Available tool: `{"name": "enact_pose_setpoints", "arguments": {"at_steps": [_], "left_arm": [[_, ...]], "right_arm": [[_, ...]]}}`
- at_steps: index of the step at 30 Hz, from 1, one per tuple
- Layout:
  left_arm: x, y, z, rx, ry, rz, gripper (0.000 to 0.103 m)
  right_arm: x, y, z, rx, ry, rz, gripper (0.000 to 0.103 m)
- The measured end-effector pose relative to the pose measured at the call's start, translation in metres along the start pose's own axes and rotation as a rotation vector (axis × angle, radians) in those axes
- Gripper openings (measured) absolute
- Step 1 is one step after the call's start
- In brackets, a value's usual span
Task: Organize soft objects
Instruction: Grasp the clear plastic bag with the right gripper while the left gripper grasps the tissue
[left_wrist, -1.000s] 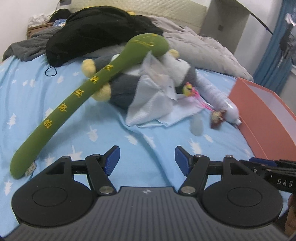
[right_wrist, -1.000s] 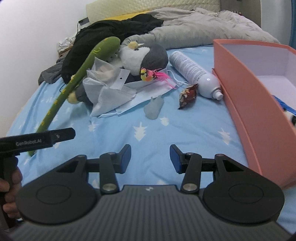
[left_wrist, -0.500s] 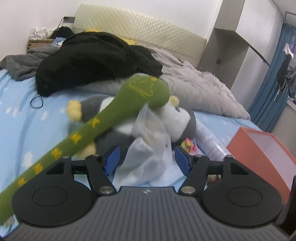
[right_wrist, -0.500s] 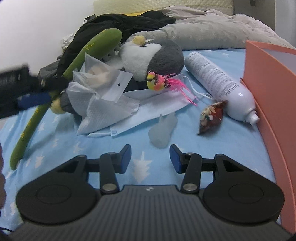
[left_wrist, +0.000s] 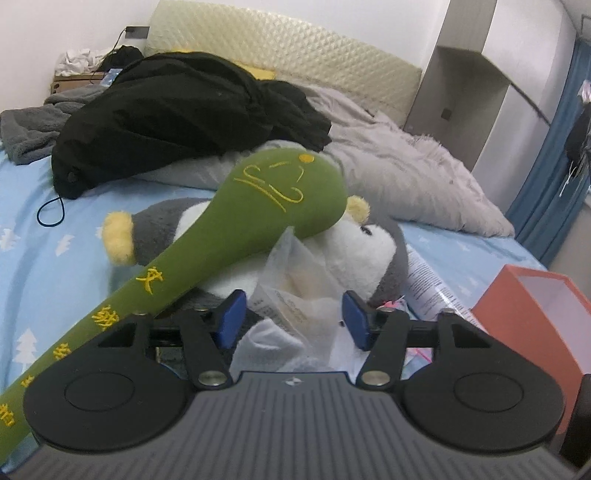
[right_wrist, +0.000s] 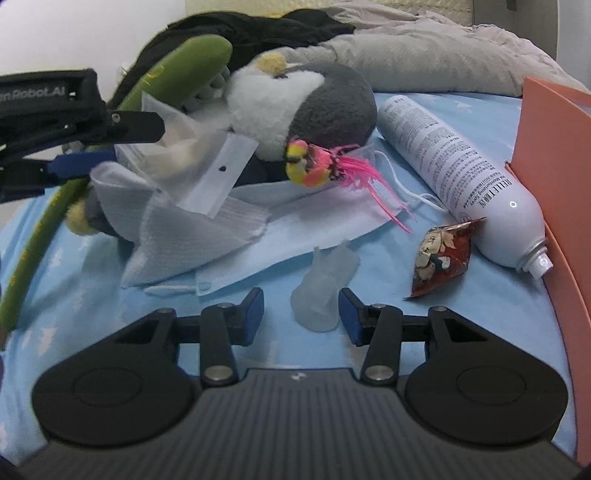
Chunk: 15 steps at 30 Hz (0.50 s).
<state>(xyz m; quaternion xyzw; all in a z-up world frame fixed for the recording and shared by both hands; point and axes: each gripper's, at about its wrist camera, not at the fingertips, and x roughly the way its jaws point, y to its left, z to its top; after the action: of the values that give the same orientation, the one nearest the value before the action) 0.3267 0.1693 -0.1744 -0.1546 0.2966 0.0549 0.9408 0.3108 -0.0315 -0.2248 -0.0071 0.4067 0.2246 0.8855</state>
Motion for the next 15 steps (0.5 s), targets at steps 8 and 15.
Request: {"name": "enact_pose_setpoints", "arguments": {"at_steps": [8,15], "left_arm": [[0.019,-0.007,-0.002,0.068,0.030,0.045,0.033],[0.011,-0.009,-0.002,0.066,0.007,0.046,0.009]], "right_arm": [[0.005,-0.006,0.000,0.000,0.018,-0.009,0.028],[-0.003,-0.005,0.005,-0.014,0.011,-0.010,0.024]]}}
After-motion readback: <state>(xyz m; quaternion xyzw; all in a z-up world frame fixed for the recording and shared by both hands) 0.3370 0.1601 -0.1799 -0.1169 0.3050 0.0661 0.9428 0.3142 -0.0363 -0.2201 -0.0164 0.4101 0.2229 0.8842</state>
